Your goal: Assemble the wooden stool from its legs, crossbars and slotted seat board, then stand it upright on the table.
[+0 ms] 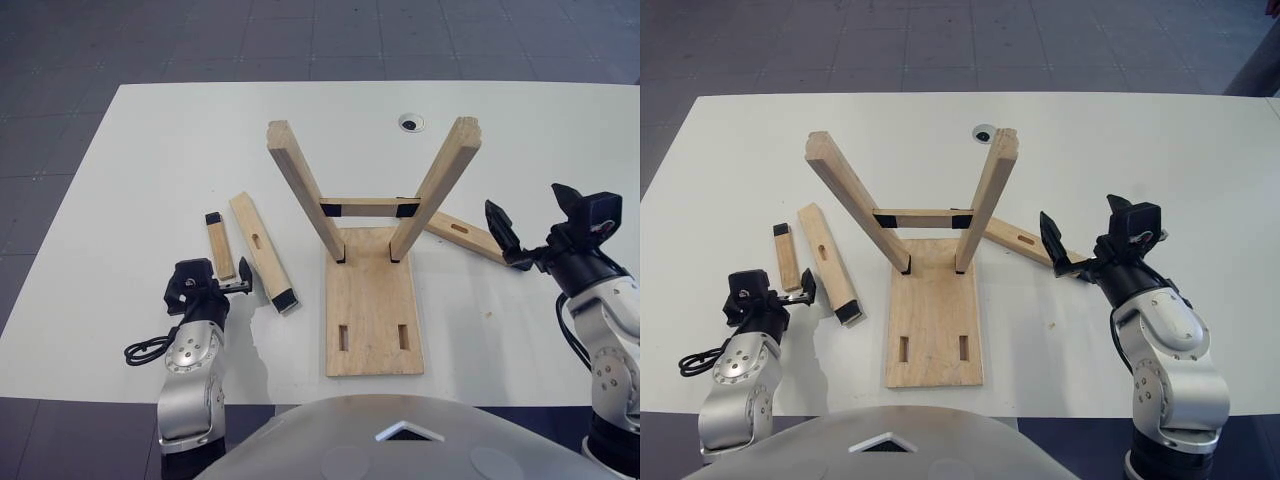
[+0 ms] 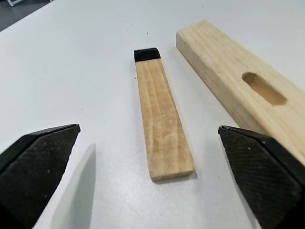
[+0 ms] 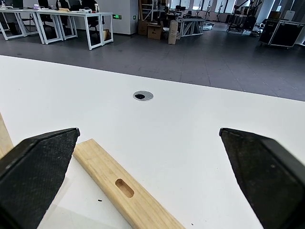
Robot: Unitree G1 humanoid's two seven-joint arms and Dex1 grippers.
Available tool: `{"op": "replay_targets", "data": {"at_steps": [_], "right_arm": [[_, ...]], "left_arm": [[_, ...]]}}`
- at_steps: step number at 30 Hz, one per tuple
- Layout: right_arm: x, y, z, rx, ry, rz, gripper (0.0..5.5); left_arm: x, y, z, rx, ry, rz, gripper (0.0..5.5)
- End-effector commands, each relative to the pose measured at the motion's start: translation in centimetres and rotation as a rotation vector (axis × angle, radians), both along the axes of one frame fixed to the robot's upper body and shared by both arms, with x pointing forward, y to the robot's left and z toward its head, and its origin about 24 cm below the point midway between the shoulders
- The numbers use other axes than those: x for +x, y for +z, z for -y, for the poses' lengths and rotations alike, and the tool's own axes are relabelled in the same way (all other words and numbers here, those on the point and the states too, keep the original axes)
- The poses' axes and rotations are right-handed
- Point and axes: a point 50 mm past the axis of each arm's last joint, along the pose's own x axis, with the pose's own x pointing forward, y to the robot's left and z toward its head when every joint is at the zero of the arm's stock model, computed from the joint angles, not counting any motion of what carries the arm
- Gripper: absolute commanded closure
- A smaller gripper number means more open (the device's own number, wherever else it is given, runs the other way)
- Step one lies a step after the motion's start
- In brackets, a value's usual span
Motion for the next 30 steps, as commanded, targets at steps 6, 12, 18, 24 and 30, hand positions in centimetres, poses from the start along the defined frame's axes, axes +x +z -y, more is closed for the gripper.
{"op": "replay_targets", "data": {"at_steps": [6,12,18,24,30], "right_arm": [[-0.1,0.5,-0.2,0.008,-0.006,0.019,0.03],[-0.4,0.5,-0.3,0.014,-0.015,0.02,0.0],[-0.5,0.6,-0.4,0.02,-0.016,0.023,0.0],[-0.5,0.7,-0.6,0.024,-0.018,0.025,0.0],[-0.6,0.8,-0.7,0.027,-0.019,0.026,0.0]], "left_arm": [[-0.6,-2.3,0.2,-0.107,0.017,-0.153,0.08],[-0.5,-3.8,-1.3,-0.124,0.077,-0.216,0.24],[-0.8,-4.0,-1.8,-0.078,0.081,-0.232,1.08],[-1.1,-4.3,-1.8,-0.084,0.075,-0.25,1.91],[-1.4,-4.6,-2.2,-0.062,0.078,-0.269,2.82]]}}
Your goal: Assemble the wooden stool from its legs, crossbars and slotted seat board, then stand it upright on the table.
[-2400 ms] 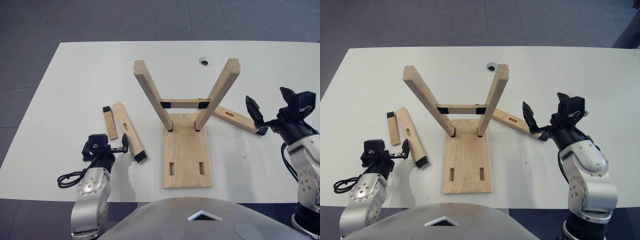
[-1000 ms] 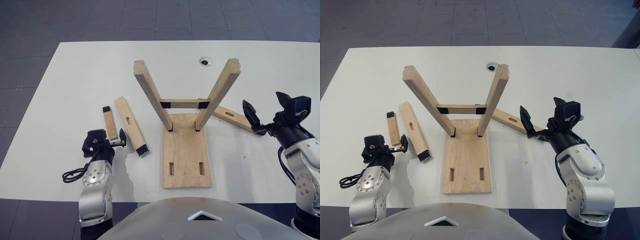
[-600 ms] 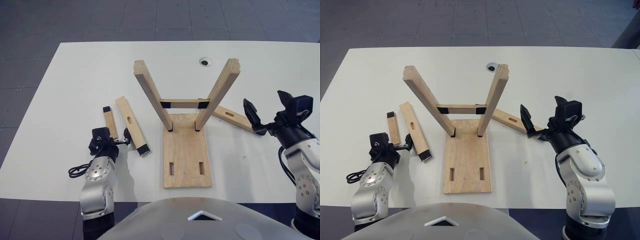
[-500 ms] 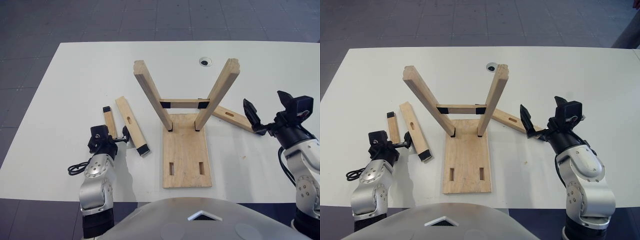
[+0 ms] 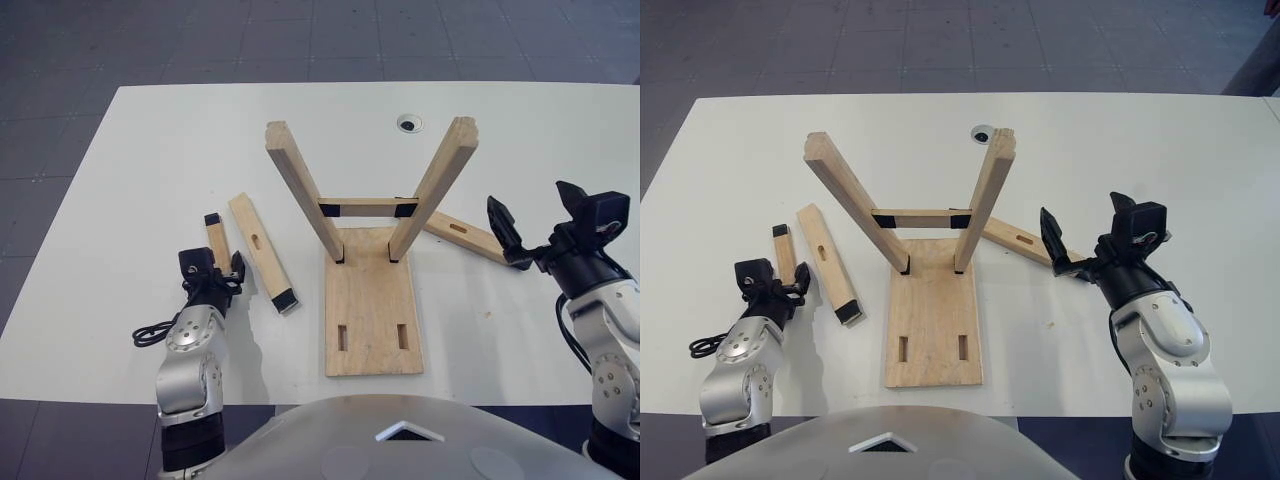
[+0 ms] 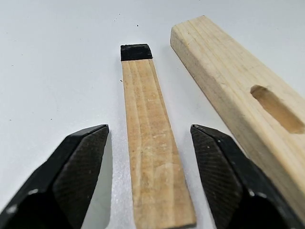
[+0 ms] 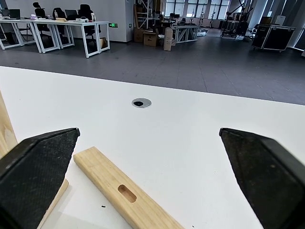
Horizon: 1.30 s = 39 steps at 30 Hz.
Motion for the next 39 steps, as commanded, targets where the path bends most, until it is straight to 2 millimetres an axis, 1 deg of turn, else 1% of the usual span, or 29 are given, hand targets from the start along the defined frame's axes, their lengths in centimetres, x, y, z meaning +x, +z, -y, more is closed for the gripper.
{"op": "replay_targets", "data": {"at_steps": [1,9,14,17,18,20,21,22,23,25,27,29,31,32,34,35,37,39], "right_arm": [[-0.1,0.2,-0.3,0.006,0.002,0.0,0.0],[-0.3,0.3,-0.3,0.006,-0.001,0.003,0.0],[-0.2,0.6,-0.1,0.004,-0.008,0.012,0.0],[0.0,1.2,0.5,0.005,-0.032,0.044,0.0],[0.0,1.5,0.8,0.008,-0.042,0.058,0.0],[0.1,2.5,1.6,0.051,-0.065,0.107,0.0],[0.0,3.2,1.8,0.118,-0.064,0.144,0.0],[-0.1,4.0,1.7,0.231,-0.026,0.182,0.0],[-0.4,4.7,1.4,0.337,0.029,0.214,0.0],[-1.0,5.6,0.5,0.469,0.14,0.234,0.0],[-1.8,6.1,-0.3,0.556,0.278,0.221,0.0],[-3.4,6.6,-1.6,0.613,0.461,0.181,0.0],[-4.9,6.4,-3.0,0.589,0.599,0.116,0.0],[-5.3,6.3,-3.4,0.568,0.638,0.09,0.0],[-5.7,5.8,-3.8,0.532,0.681,0.051,0.0],[-6.0,5.4,-3.9,0.503,0.701,0.024,0.0],[-5.9,4.3,-3.6,0.395,0.688,-0.01,0.0],[-6.0,3.2,-2.5,0.221,0.688,-0.05,0.0]], "left_arm": [[-3.3,-3.7,-1.2,0.021,0.055,-0.252,3.02],[-3.8,-4.1,-1.2,0.006,0.065,-0.278,4.14],[-3.8,-4.1,-0.9,-0.008,0.072,-0.272,4.17],[-3.4,-3.7,-0.9,-0.034,0.087,-0.23,4.17],[-3.0,-3.2,-0.8,-0.052,0.081,-0.188,4.17],[-1.5,-1.1,-0.6,-0.074,0.001,-0.035,4.17],[-0.7,0.3,-0.4,-0.073,-0.05,0.063,4.17],[-0.2,1.7,-0.3,-0.079,-0.101,0.158,4.17],[0.2,2.9,-0.1,-0.096,-0.144,0.243,4.17],[0.3,4.1,-0.2,-0.119,-0.174,0.337,4.17],[0.1,5.1,-1.0,-0.123,-0.187,0.408,4.17],[-0.3,6.7,-1.8,-0.092,-0.204,0.523,4.17],[-0.8,8.0,-1.8,-0.026,-0.233,0.642,4.17],[-1.1,8.4,-1.6,-0.003,-0.251,0.699,4.17],[-2.2,8.7,-1.2,0.035,-0.268,0.797,4.17],[-2.5,8.5,-0.8,0.011,-0.275,0.813,4.17],[-2.8,8.0,-0.1,-0.031,-0.277,0.82,4.17],[-2.9,7.9,0.0,-0.041,-0.251,0.824,4.17]]}}
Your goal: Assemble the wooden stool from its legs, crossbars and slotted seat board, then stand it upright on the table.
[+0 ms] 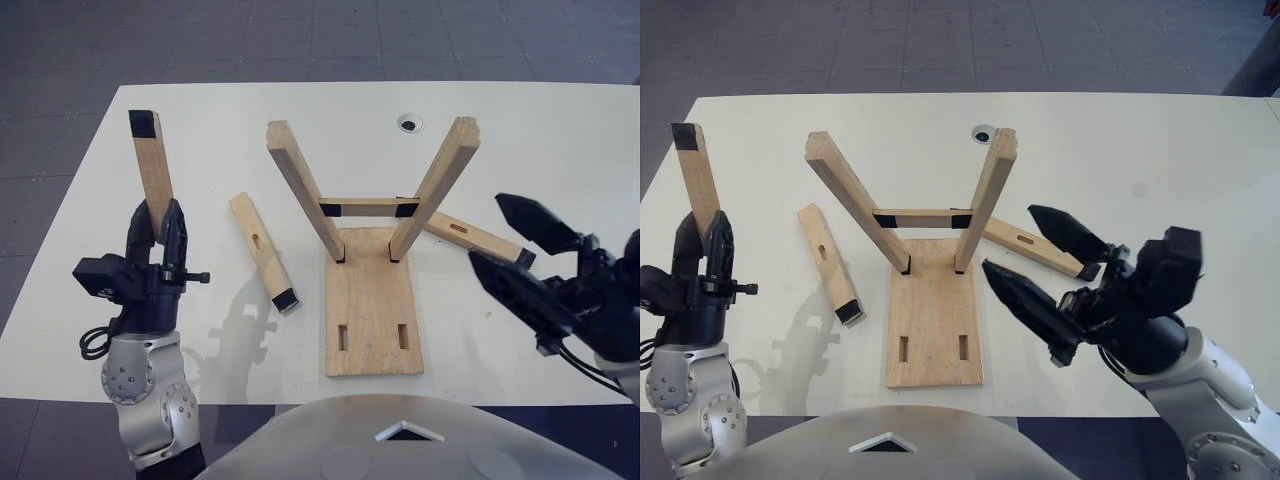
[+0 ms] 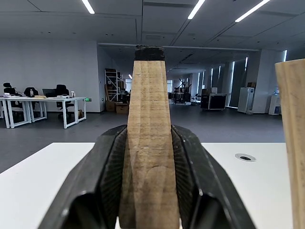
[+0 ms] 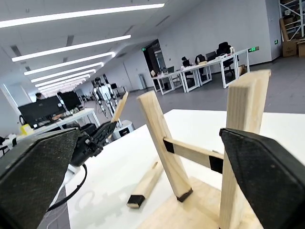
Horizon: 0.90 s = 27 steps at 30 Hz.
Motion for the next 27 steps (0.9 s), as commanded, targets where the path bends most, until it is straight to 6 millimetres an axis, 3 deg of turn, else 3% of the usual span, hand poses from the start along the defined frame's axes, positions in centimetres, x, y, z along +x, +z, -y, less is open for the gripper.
{"op": "replay_targets", "data": {"at_steps": [1,3,7,12,17,23,27], "right_arm": [[0.0,-2.2,2.1,-0.34,0.001,0.028,0.0],[0.7,-3.4,4.3,-0.526,-0.007,0.024,0.0],[4.6,-4.4,7.3,-0.751,-0.034,0.032,0.0],[8.7,-5.3,7.4,-0.839,0.053,0.006,0.0],[12.0,-8.2,7.0,-0.877,0.12,-0.099,0.0],[13.9,-10.9,8.4,-0.927,0.127,-0.213,0.0],[14.0,-12.7,9.0,-0.96,0.142,-0.281,0.0]], "left_arm": [[0.0,-0.2,0.2,-0.035,0.028,0.009,4.17],[0.2,0.3,-0.5,-0.04,0.096,0.022,4.17],[0.6,0.2,-0.8,-0.054,0.196,-0.011,4.17],[1.2,-0.1,-0.5,-0.073,0.212,-0.042,4.17],[1.2,0.4,0.0,-0.087,0.202,-0.049,4.17],[1.1,1.6,0.3,-0.099,0.184,-0.03,4.17],[1.0,2.4,0.5,-0.104,0.169,-0.018,4.17]]}}
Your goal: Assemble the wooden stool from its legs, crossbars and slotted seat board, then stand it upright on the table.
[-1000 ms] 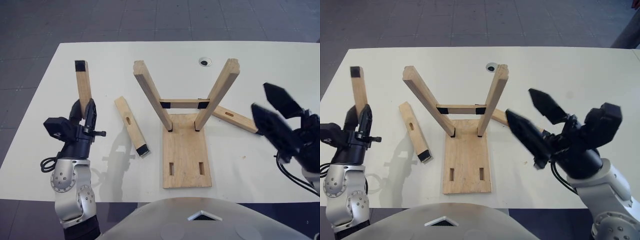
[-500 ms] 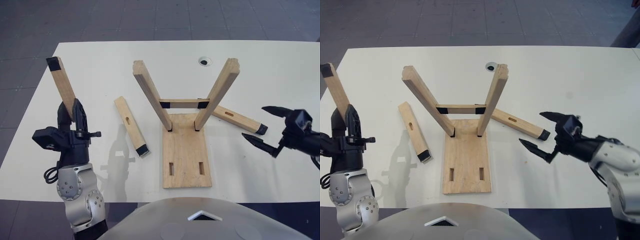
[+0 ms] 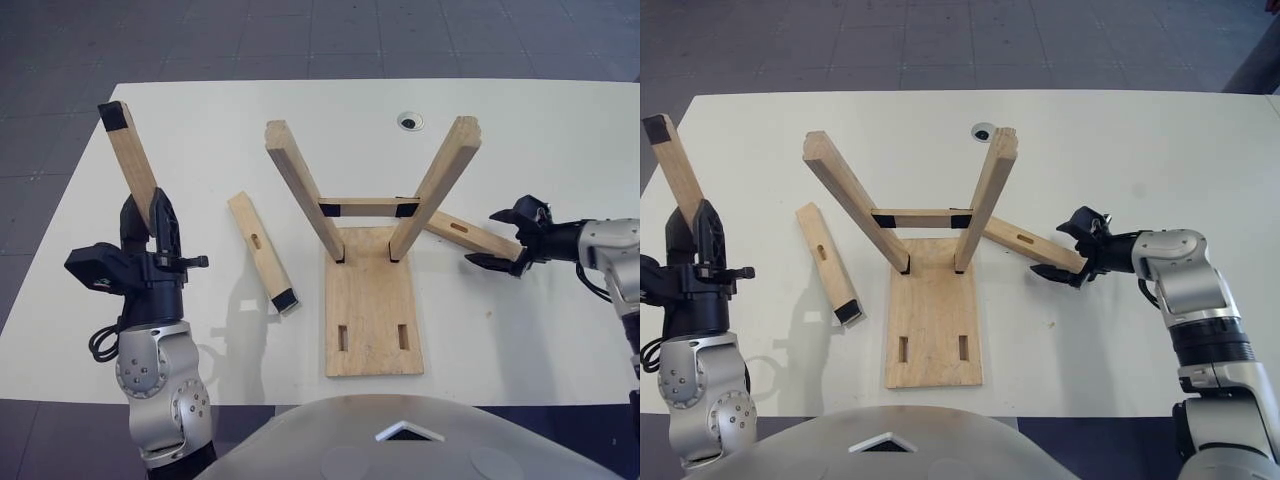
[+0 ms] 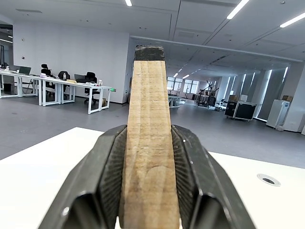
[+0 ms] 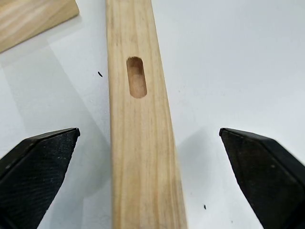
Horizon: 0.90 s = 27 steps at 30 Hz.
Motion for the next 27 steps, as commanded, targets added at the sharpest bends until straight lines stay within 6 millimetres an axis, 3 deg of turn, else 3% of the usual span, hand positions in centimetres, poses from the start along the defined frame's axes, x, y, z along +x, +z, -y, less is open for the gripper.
{"op": "replay_targets", "data": {"at_steps": [1,6,13,19,22,27], "right_arm": [[0.2,-1.2,0.3,-0.032,0.007,-0.043,0.0],[-1.5,-2.4,0.3,-0.057,0.063,-0.144,1.01],[-4.8,-5.8,1.8,-0.099,-0.034,-0.265,2.25],[-5.9,-6.5,2.0,-0.127,-0.177,-0.24,3.08],[-8.4,-6.5,0.4,-0.102,-0.254,-0.268,3.46],[-13.4,-6.3,-2.7,-0.077,-0.462,-0.327,3.46]], "left_arm": [[-0.1,0.8,0.1,0.0,-0.014,0.004,4.17],[-0.3,1.1,0.3,-0.015,-0.011,-0.001,4.17],[-0.5,1.4,0.6,-0.035,-0.012,-0.005,4.17],[-0.6,1.5,0.8,-0.045,-0.011,-0.013,4.17],[-0.8,1.6,0.9,-0.044,-0.011,-0.025,4.17],[-1.3,1.4,0.9,-0.042,-0.002,-0.046,4.17]]}}
